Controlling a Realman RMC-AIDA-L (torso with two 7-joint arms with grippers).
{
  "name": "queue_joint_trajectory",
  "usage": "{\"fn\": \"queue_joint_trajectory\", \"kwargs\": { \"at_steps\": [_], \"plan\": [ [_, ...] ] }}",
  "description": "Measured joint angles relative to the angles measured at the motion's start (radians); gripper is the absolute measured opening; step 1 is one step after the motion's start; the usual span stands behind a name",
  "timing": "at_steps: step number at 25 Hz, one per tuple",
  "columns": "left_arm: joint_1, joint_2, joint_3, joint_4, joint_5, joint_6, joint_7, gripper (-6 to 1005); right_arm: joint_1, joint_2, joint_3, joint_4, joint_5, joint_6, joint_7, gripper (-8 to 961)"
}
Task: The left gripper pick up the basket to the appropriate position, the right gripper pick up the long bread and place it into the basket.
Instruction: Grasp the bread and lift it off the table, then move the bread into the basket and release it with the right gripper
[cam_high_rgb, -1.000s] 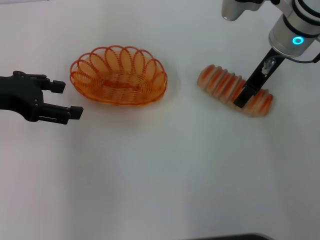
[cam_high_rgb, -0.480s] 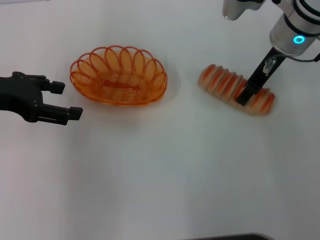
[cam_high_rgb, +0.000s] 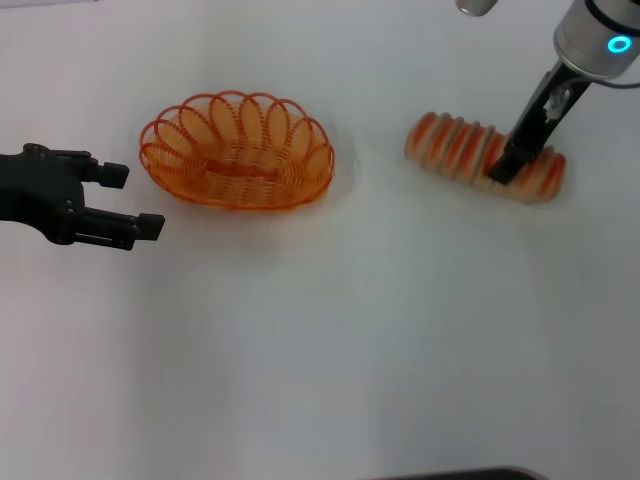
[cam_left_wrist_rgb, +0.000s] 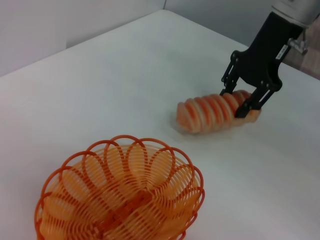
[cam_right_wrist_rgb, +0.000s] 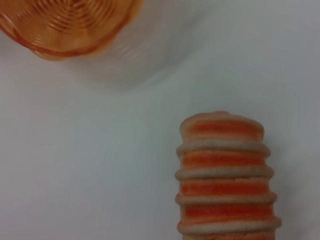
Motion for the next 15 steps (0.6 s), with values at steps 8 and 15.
{"fn": "queue_joint_trajectory", "kwargs": {
  "at_steps": [8, 15],
  "plan": [
    [-0.001, 0.0, -0.001, 0.0, 0.0, 0.0, 0.0, 888, 0.064, -0.006, 0.002, -0.002, -0.001, -0.01, -0.086, 463],
    [-0.004, 0.001, -0.002, 0.0, -0.003, 0.0, 0.0, 887, 0.114, -0.01, 0.0, -0.005, -0.01, -0.023, -0.132, 437]
  ]
}}
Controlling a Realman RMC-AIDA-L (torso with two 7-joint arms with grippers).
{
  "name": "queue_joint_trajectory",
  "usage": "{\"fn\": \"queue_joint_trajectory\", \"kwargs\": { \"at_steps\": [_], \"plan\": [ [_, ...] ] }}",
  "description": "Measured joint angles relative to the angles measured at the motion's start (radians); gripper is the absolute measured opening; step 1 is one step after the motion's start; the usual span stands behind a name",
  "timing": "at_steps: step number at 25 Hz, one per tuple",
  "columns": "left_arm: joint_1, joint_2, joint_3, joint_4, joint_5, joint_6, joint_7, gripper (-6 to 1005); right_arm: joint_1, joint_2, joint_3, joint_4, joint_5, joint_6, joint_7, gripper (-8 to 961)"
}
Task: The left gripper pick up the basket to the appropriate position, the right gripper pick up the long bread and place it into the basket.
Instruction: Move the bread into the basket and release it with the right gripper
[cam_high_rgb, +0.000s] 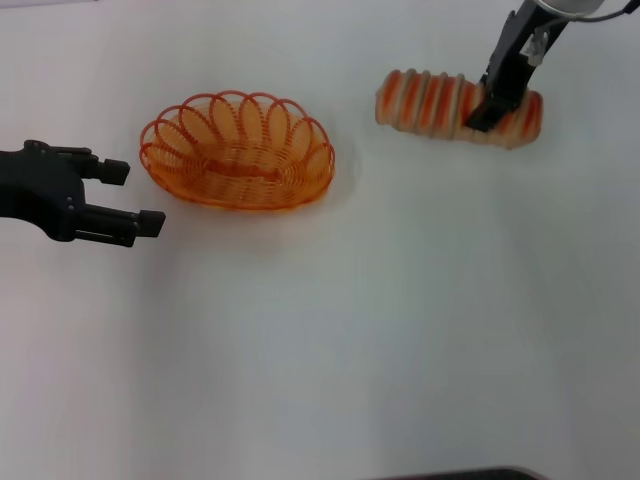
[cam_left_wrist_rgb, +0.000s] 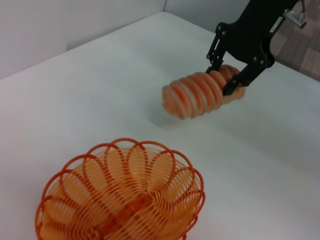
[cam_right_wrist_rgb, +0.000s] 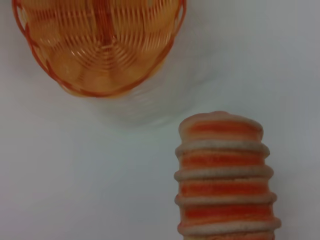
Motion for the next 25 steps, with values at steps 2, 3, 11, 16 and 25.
{"fn": "queue_joint_trajectory", "kwargs": {
  "at_steps": [2, 3, 11, 16, 25],
  "plan": [
    [-0.001, 0.001, 0.0, 0.0, 0.0, 0.0, 0.0, 887, 0.012, -0.001, -0.001, -0.004, -0.005, -0.005, -0.011, 437],
    [-0.001, 0.001, 0.0, 0.0, 0.0, 0.0, 0.0, 887, 0.018, -0.001, 0.001, -0.008, -0.005, -0.009, -0.019, 437],
    [-0.006, 0.009, -0.002, 0.001, -0.001, 0.013, -0.005, 888, 0.061, -0.003, 0.001, -0.018, -0.005, -0.012, -0.054, 436],
    [-0.006, 0.008, -0.003, 0.022, -0.002, 0.021, -0.013, 887, 0.092, 0.009, 0.009, -0.025, -0.005, -0.002, -0.081, 437],
    [-0.005, 0.004, -0.003, 0.04, -0.002, 0.022, -0.024, 888, 0.155, 0.042, 0.019, -0.026, 0.004, -0.002, -0.106, 438]
  ]
}}
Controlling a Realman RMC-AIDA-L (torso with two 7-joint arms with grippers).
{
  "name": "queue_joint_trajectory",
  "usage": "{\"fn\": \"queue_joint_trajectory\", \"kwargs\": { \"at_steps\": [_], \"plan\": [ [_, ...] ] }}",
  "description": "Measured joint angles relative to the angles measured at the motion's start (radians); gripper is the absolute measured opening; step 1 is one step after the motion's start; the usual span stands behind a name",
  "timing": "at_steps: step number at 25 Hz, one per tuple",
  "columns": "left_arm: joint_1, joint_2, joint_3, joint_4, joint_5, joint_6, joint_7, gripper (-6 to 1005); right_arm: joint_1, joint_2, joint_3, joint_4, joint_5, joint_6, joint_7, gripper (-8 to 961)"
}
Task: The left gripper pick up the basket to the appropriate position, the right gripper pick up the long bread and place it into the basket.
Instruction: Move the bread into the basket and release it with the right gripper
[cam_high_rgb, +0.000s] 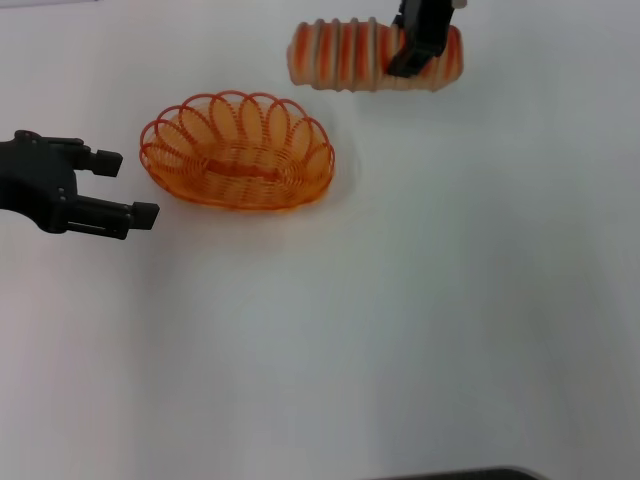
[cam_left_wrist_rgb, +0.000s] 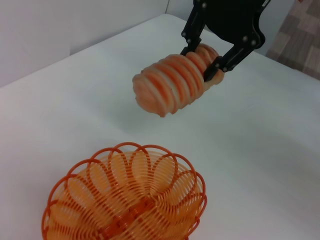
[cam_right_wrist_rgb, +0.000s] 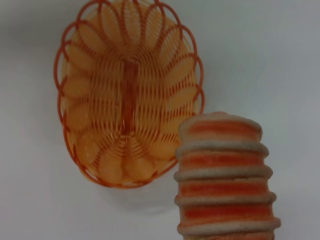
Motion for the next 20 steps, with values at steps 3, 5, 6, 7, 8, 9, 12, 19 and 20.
{"fn": "queue_joint_trajectory", "kwargs": {
  "at_steps": [3, 5, 6, 7, 8, 9, 12, 19, 20],
  "plan": [
    [-0.002, -0.001, 0.0, 0.0, 0.0, -0.001, 0.0, 889, 0.018, 0.006, 0.003, -0.001, 0.005, -0.001, -0.006, 438],
    [-0.003, -0.001, 0.0, 0.0, 0.0, -0.003, 0.0, 890, 0.027, 0.009, 0.004, 0.0, 0.021, -0.002, -0.01, 438],
    [-0.003, -0.001, 0.0, 0.0, 0.0, -0.004, 0.0, 890, 0.031, 0.01, 0.004, -0.001, 0.032, -0.002, -0.011, 438],
    [-0.003, -0.001, 0.0, 0.0, 0.0, -0.005, 0.0, 891, 0.034, 0.01, 0.002, -0.001, 0.05, -0.003, -0.011, 438],
    [-0.003, -0.001, 0.0, 0.001, 0.0, -0.005, 0.0, 891, 0.037, 0.01, 0.0, -0.001, 0.065, -0.003, -0.012, 438],
    [-0.003, -0.001, 0.0, 0.002, 0.0, -0.006, 0.0, 891, 0.039, 0.01, -0.001, -0.001, 0.074, -0.003, -0.012, 438],
    [-0.004, -0.002, 0.0, 0.012, 0.0, -0.007, 0.0, 891, 0.046, 0.013, -0.013, 0.0, 0.102, -0.006, -0.012, 439],
    [-0.005, -0.003, 0.0, 0.019, 0.0, -0.009, 0.0, 891, 0.049, 0.017, -0.059, 0.006, 0.18, -0.013, -0.012, 439],
    [-0.006, -0.003, 0.0, 0.019, 0.0, -0.009, 0.0, 891, 0.049, 0.017, -0.059, 0.006, 0.18, -0.013, -0.012, 439]
  ]
}}
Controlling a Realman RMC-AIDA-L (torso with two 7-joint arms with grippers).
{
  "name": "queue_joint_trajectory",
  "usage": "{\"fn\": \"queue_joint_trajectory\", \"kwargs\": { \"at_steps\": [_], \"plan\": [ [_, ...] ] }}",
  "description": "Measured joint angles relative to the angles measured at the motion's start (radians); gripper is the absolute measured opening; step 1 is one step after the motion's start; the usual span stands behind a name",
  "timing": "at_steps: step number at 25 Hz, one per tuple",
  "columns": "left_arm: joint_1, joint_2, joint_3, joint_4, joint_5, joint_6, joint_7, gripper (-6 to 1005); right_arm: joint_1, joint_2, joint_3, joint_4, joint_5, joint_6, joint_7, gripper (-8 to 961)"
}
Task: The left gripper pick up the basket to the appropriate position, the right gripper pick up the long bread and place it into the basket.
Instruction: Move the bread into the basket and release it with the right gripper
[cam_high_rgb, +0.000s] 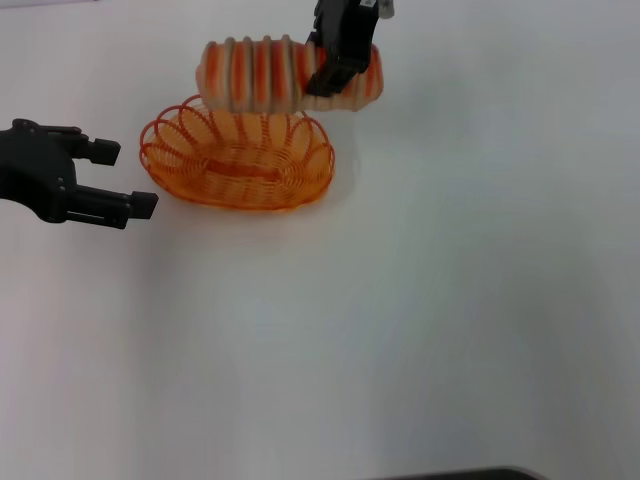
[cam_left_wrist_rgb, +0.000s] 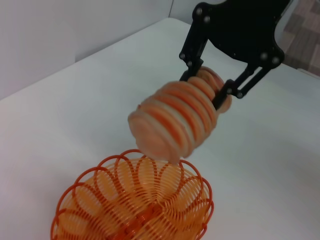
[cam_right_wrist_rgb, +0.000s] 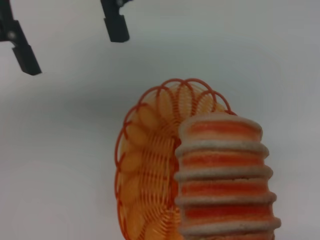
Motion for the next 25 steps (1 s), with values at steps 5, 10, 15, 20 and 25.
{"fn": "queue_joint_trajectory", "kwargs": {
  "at_steps": [5, 10, 15, 20, 25],
  "plan": [
    [-0.002, 0.0, 0.0, 0.007, 0.0, -0.001, 0.0, 891, -0.005, 0.001, -0.034, 0.003, 0.043, 0.009, 0.004, 440],
    [-0.002, -0.001, 0.0, 0.008, 0.0, -0.002, 0.0, 891, -0.012, 0.003, -0.044, 0.007, 0.068, 0.029, 0.02, 440],
    [-0.002, -0.001, 0.001, 0.008, 0.0, -0.002, 0.002, 892, -0.019, 0.003, -0.045, 0.027, 0.084, 0.072, 0.044, 441],
    [-0.002, -0.002, 0.004, 0.007, 0.0, -0.002, 0.003, 892, -0.024, 0.003, -0.046, 0.045, 0.096, 0.076, 0.04, 441],
    [-0.002, -0.002, 0.006, 0.007, 0.0, -0.002, 0.005, 892, -0.03, 0.004, -0.049, 0.048, 0.113, 0.085, 0.038, 442]
  ]
}}
